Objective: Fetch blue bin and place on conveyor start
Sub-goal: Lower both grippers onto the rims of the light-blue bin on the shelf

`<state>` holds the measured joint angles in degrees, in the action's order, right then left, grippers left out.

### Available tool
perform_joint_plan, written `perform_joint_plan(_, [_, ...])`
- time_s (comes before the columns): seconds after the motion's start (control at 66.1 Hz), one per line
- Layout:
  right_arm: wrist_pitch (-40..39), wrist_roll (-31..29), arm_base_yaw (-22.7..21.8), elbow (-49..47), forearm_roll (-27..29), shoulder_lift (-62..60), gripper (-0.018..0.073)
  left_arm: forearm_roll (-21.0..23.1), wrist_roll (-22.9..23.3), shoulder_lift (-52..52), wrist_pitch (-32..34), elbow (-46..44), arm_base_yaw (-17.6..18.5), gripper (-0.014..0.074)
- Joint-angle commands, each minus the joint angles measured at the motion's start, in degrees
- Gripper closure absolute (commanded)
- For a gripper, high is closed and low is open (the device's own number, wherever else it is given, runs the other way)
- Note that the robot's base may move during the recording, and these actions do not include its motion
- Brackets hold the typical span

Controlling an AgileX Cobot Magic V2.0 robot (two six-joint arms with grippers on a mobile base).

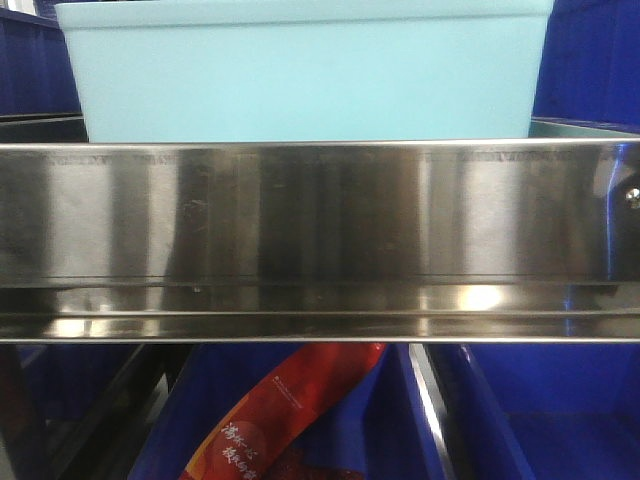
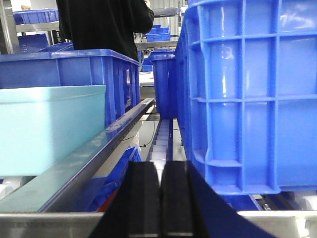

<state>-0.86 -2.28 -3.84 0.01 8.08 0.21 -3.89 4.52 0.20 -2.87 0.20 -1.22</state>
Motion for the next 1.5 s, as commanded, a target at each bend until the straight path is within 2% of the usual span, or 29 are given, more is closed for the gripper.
perform_joint_plan(0.0, [-1.18,-0.45,-0.15,-0.01,-0.13,-0.21,0.0721,0.28,0.04,-0.2,0.88,-0.2,0.21,0.0707])
perform_joint_plan(0.484, [-1.45,-0.45,-0.14,-0.01,-0.13,-0.21,0.0721,0.28,0.04,-0.2,1.41,-0.2,0.23,0.0707])
perform_joint_plan(0.726, [-5.96,-0.45,-0.14,-0.01,-0.13,-0.21,0.0721,0.28,0.04,-0.2,7.4,-0.2,0.23,0.0707])
perform_joint_plan(0.832, [-10.49,-0.45,-0.14,-0.01,0.33,-0.21,0.0721,0.28,0.04,-0.2,11.45,-0.2,0.23,0.0707])
perform_joint_plan(0.922, [-10.41,-0.45,-0.14,-2.13,0.57,-0.21,0.0721,0.28,0.04,-0.2,9.51,-2.55,0.23,0.0707])
perform_joint_plan(1.058, [5.16,-0.45,-0.14,-13.56,0.57,-0.21,0.0712,-1.78,0.04,0.62,-2.21,-13.04,0.23,0.0678])
perform_joint_plan(1.089, [9.07,-0.45,-0.14,-15.82,0.57,0.28,0.0689,-2.32,0.04,1.75,-5.39,-15.25,0.23,0.065])
perform_joint_plan(1.179, [16.17,-0.45,-0.14,-22.23,0.57,4.37,0.051,-2.9,0.04,6.25,-12.47,-22.46,0.23,0.0474])
perform_joint_plan(1.27, [15.92,-0.45,-0.14,-25.49,0.57,8.89,0.0231,-2.9,0.04,11.32,-13.76,-26.64,0.23,0.0262])
perform_joint_plan(1.346, [13.61,-0.45,-0.14,-25.78,0.57,11.42,0.0056,-2.9,0.04,14.68,-13.76,-28.36,0.23,0.0163])
perform_joint_plan(1.391, [12.26,-0.45,-0.14,-25.78,0.57,13.36,-0.0018,-2.9,0.04,17.06,-14.13,-29.4,0.23,0.0142])
perform_joint_plan(1.482, [13.34,-0.77,0.86,-27.6,0.57,16.49,0.0003,-2.9,-0.05,20.5,-14.51,-32.01,2.94,0.0141])
